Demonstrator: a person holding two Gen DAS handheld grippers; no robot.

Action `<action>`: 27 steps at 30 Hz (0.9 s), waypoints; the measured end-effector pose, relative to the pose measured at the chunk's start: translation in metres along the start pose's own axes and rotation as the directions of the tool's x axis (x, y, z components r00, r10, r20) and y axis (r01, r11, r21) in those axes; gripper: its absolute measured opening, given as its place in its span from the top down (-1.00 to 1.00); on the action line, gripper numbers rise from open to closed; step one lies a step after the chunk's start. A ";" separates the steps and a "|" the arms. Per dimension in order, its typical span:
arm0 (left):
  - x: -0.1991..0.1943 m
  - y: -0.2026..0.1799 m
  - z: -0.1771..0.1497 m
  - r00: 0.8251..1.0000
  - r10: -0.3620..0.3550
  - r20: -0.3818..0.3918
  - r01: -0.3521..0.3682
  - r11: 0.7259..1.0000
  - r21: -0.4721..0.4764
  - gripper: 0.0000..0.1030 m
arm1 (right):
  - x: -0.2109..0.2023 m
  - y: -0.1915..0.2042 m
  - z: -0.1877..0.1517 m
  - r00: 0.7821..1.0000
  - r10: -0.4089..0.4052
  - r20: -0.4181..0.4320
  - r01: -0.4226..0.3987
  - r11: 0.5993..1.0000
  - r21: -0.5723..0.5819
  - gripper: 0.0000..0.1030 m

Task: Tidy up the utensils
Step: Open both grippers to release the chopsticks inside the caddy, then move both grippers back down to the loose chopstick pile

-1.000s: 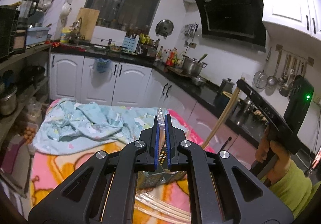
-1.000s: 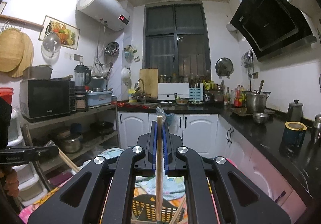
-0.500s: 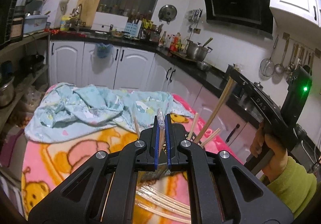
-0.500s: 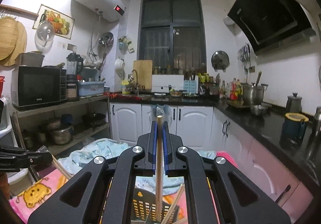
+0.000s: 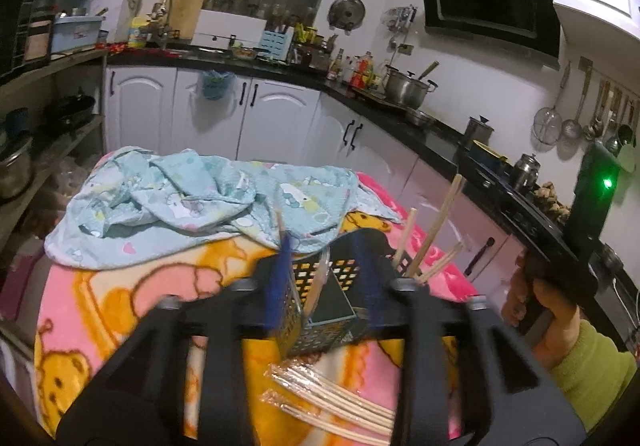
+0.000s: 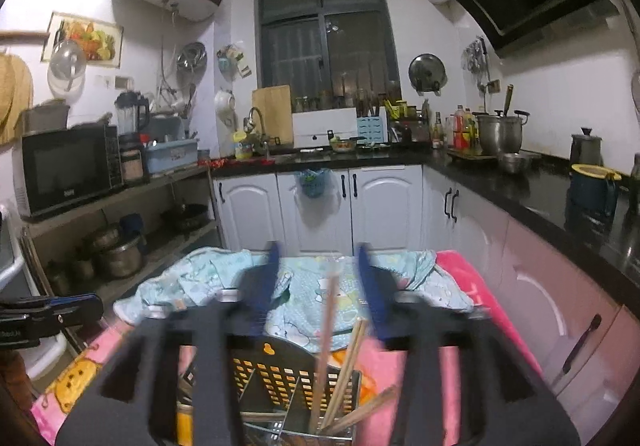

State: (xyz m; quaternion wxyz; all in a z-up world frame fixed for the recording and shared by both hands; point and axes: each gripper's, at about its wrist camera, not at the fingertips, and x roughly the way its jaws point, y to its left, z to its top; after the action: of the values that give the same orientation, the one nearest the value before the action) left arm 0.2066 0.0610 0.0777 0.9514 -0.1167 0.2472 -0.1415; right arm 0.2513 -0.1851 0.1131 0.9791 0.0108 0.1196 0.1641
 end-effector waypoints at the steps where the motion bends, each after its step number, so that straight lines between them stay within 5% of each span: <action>1: -0.002 0.000 0.000 1.000 0.000 0.005 0.000 1.000 -0.003 0.28 | -0.002 0.000 -0.001 1.000 0.000 -0.003 0.000 1.000 -0.002 0.16; 11: -0.026 0.007 0.008 0.997 0.038 0.066 -0.035 0.998 -0.046 -0.75 | -0.031 -0.005 0.002 0.999 -0.010 -0.054 0.009 1.000 -0.015 -0.19; 27: -0.033 -0.009 -0.014 0.997 0.071 -0.012 -0.071 0.997 -0.034 -0.79 | -0.067 -0.001 -0.014 0.989 -0.035 -0.141 0.028 0.998 -0.048 -0.36</action>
State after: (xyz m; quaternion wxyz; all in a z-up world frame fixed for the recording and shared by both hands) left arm 0.1696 0.0616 0.0829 0.9524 -0.1236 0.2586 -0.1038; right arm 0.1866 -0.2082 0.1154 0.9706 -0.0255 0.1851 0.1518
